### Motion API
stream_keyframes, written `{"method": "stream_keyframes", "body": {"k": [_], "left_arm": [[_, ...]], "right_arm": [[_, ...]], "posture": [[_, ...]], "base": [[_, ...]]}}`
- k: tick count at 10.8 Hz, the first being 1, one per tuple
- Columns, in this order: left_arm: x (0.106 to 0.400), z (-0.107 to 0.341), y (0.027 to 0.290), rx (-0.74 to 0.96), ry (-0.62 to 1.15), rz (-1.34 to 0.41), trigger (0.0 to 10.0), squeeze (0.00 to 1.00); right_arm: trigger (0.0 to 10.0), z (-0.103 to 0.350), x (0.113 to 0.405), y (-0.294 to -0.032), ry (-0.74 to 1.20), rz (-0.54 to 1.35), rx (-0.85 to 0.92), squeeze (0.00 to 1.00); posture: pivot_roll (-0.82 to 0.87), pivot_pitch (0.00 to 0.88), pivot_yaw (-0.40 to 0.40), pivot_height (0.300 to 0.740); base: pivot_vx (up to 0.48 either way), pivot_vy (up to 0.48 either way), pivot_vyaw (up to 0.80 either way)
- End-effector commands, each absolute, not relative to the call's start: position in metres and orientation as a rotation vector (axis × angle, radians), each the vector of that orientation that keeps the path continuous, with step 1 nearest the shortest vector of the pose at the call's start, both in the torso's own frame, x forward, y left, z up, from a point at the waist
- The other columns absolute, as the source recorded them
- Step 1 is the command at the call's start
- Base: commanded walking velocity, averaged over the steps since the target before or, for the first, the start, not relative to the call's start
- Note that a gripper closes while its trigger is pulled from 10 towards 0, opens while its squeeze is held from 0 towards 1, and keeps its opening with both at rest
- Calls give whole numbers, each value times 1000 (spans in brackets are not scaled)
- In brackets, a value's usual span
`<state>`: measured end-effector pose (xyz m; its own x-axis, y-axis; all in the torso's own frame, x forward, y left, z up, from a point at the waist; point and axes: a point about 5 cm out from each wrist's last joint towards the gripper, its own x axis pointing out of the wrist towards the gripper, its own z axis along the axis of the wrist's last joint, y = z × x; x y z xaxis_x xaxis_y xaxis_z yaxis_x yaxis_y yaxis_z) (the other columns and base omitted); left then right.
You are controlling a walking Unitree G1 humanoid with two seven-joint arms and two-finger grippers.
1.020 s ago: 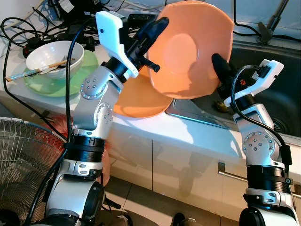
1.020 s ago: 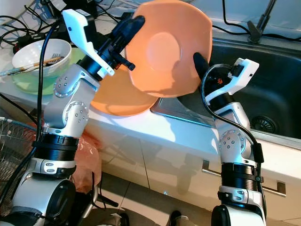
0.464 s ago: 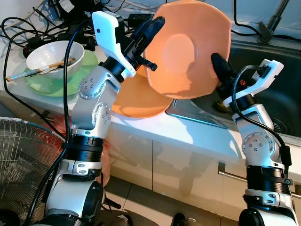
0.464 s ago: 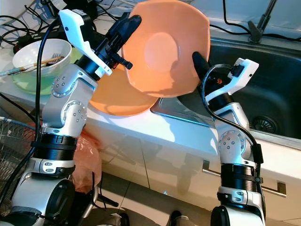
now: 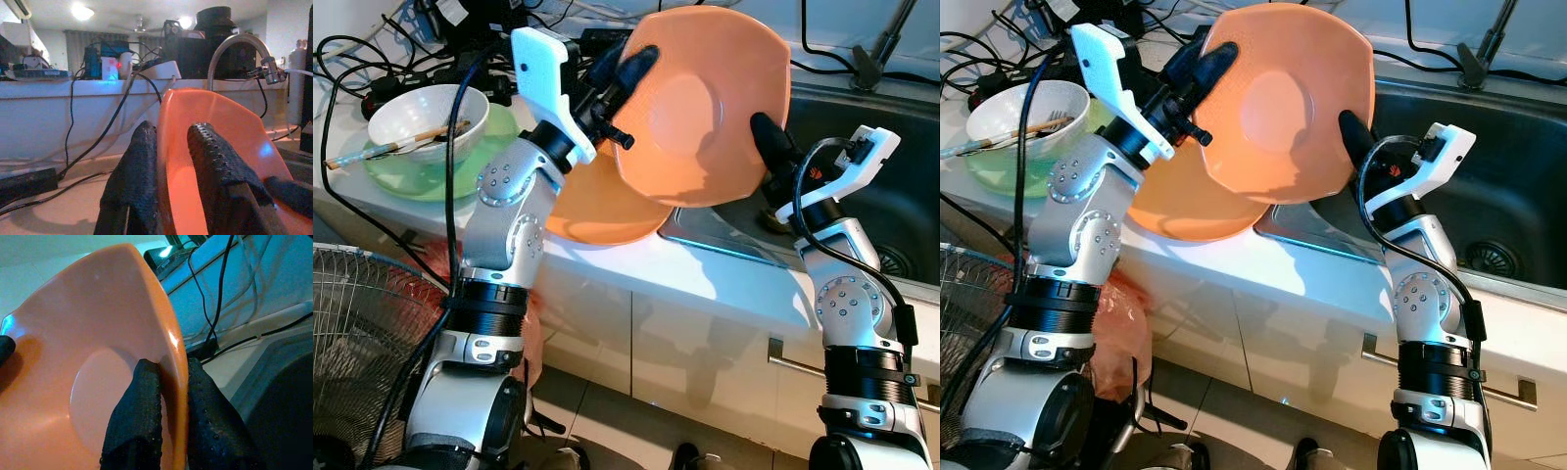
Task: Kitchen organization
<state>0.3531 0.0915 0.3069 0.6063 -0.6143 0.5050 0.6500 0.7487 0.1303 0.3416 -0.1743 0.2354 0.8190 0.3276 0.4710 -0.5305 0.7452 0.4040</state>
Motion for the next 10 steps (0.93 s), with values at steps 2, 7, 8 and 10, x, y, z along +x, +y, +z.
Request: {"method": "stream_keyframes", "body": {"k": [2,7,8,10], "left_arm": [[346,312,80,-44,-583,-804,10000,1000],[358,323,107,-89,-639,-503,10000,0],[360,326,114,-95,-654,-433,10000,0],[361,329,119,-108,-676,-367,10000,0]], "right_arm": [[10000,238,341,-173,-387,471,557,0],[10000,239,341,-174,-403,473,640,0],[10000,240,341,-175,-406,470,647,0],[10000,240,340,-175,-406,468,652,0]], "posture": [[82,163,67,740],[85,173,63,740],[84,173,64,740],[83,174,65,740]], "base": [[0,0,0],[0,0,0],[0,0,0],[0,0,0]]}}
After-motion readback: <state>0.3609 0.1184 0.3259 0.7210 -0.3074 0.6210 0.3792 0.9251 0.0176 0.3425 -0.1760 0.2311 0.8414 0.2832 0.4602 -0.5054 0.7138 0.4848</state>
